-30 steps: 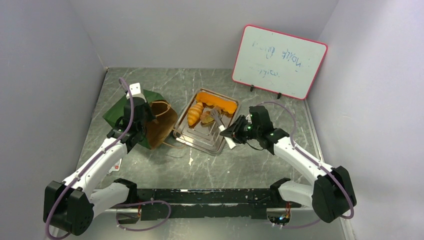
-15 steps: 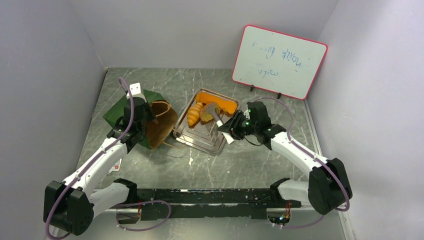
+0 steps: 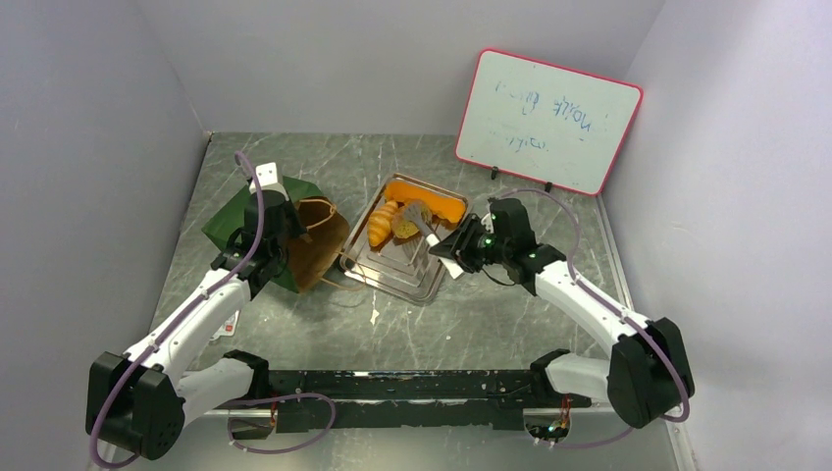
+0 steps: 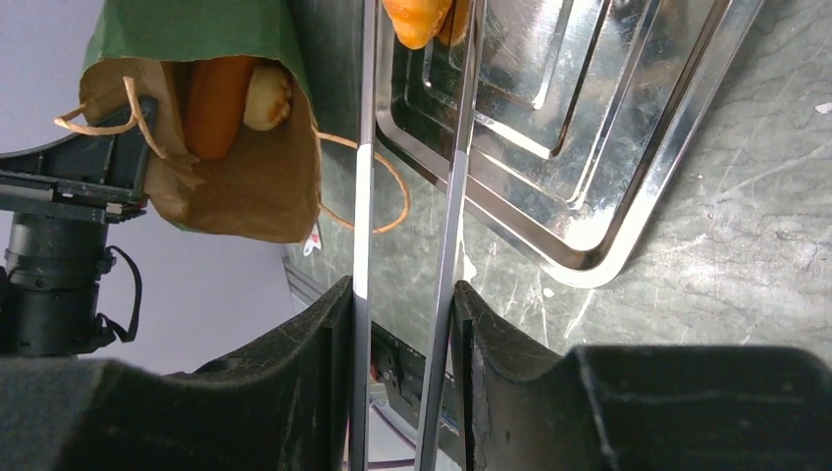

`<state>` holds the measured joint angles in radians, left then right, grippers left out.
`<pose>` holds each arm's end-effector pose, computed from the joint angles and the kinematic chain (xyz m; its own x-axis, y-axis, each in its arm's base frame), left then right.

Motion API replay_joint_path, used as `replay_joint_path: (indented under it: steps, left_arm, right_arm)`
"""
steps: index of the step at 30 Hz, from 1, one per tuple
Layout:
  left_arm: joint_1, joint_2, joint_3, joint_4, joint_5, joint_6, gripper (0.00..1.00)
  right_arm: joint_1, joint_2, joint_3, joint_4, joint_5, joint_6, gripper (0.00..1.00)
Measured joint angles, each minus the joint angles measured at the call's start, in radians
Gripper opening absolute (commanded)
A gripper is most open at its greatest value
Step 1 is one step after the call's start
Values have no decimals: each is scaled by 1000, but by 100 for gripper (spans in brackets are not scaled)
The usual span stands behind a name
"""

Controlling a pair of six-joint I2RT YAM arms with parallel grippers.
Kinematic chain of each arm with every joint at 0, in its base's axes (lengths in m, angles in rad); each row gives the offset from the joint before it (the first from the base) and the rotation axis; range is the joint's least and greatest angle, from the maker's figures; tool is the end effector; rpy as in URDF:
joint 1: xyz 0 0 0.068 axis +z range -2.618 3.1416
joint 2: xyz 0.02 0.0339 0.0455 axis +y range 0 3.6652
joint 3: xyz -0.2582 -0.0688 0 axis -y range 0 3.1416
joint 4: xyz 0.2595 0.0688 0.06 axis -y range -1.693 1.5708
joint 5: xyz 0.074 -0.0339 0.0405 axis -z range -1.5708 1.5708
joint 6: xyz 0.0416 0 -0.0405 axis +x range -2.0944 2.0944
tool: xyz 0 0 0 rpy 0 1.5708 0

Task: Take the fake bread out of the paper bag
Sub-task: Place the fake bread in the container.

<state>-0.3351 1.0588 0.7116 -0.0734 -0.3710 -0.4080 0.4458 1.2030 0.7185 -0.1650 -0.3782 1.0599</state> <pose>0.2513 -0.0715 0.2607 -0.3515 -0.2691 -0.8966 -0.1585 0.9611 -0.2263 0.2410 0.1322 0.2185 -0.8478 0.4933 -0.1946 0.1503 0.5755 0.8039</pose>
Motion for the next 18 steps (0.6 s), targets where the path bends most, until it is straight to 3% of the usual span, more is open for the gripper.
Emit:
replay_joint_path:
  steps: [18]
  left_arm:
    - [0, -37, -18, 2, 0, 0, 7]
  right_arm:
    - [-1, -151, 15, -84, 28, -28, 34]
